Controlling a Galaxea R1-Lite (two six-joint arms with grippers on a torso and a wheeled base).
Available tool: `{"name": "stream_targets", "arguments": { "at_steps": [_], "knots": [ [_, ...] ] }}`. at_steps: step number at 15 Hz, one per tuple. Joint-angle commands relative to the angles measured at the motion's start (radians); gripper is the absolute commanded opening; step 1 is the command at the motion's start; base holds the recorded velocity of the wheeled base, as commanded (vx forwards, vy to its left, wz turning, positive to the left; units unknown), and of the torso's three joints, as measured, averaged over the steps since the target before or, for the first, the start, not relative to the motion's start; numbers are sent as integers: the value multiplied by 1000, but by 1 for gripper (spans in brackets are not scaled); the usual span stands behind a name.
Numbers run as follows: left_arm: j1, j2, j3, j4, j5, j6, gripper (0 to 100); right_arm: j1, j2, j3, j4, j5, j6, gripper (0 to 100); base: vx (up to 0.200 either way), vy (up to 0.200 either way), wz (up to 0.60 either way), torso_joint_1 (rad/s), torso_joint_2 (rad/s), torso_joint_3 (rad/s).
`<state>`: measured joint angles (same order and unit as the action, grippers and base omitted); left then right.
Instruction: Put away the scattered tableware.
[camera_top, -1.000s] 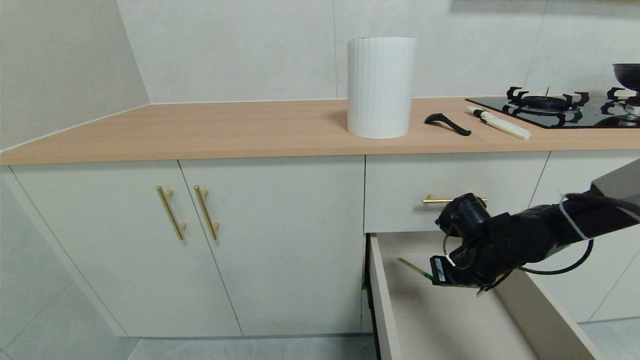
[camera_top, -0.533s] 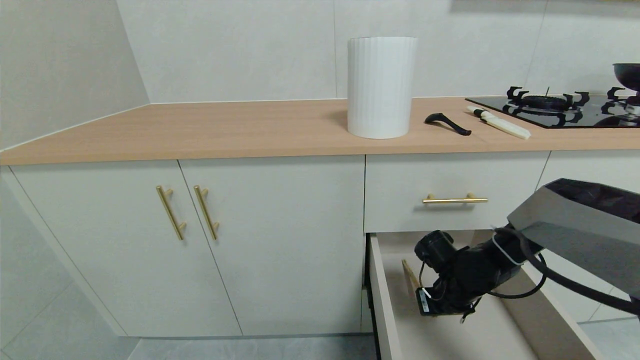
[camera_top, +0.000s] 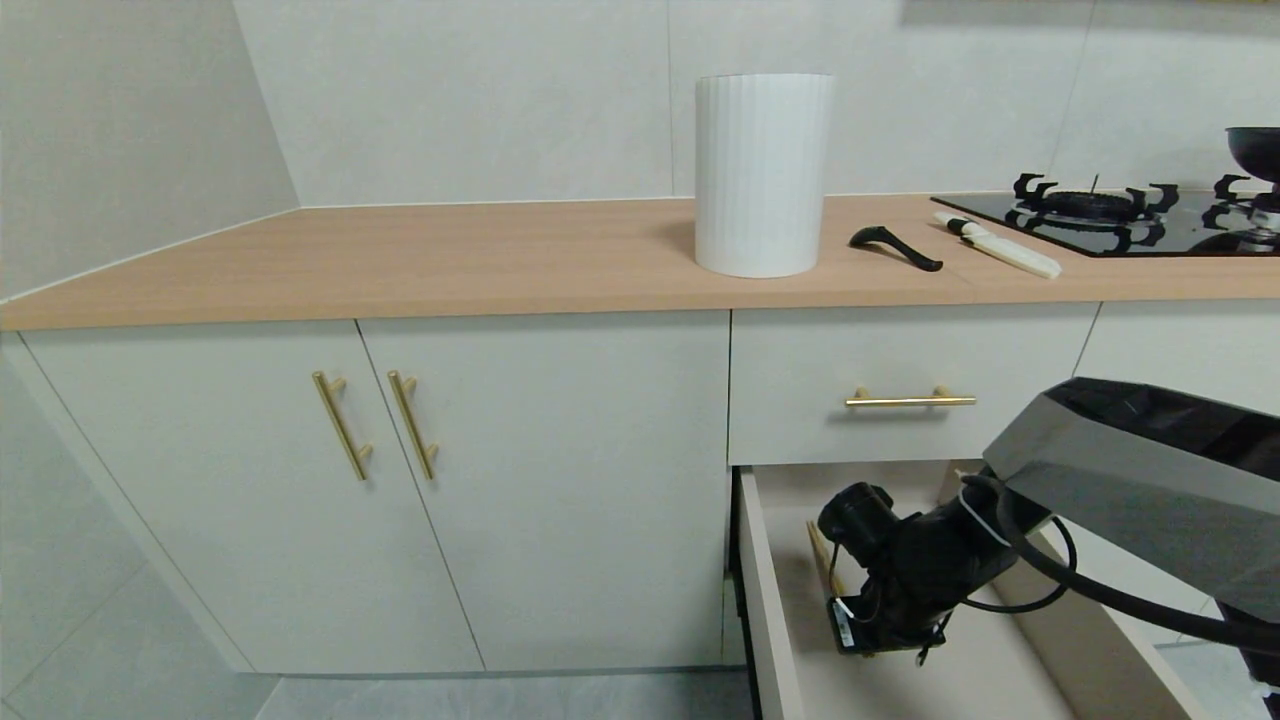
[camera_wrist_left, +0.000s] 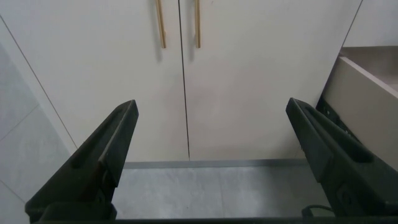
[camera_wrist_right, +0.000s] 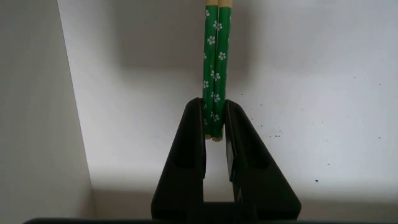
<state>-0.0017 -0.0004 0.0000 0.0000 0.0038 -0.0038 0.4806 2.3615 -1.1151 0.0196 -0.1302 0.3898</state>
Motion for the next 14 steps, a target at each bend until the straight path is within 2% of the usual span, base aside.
{"name": "stream_targets", "arguments": {
  "at_steps": [1,8,12,14],
  "knots": [
    [0,0,0,0,1,-1,100,-1,1,0,0,1,0,100,0,0,0,0,0,0],
    [0,0,0,0,1,-1,100,-1,-13,1,2,1,0,100,0,0,0,0,0,0],
    [0,0,0,0,1,-1,100,-37,-265,43,33,-2,-5,100,0,0,0,0,0,0],
    [0,0,0,0,1,-1,100,-76,-430,41,106,7,-9,100,0,0,0,0,0,0]
  ]
}}
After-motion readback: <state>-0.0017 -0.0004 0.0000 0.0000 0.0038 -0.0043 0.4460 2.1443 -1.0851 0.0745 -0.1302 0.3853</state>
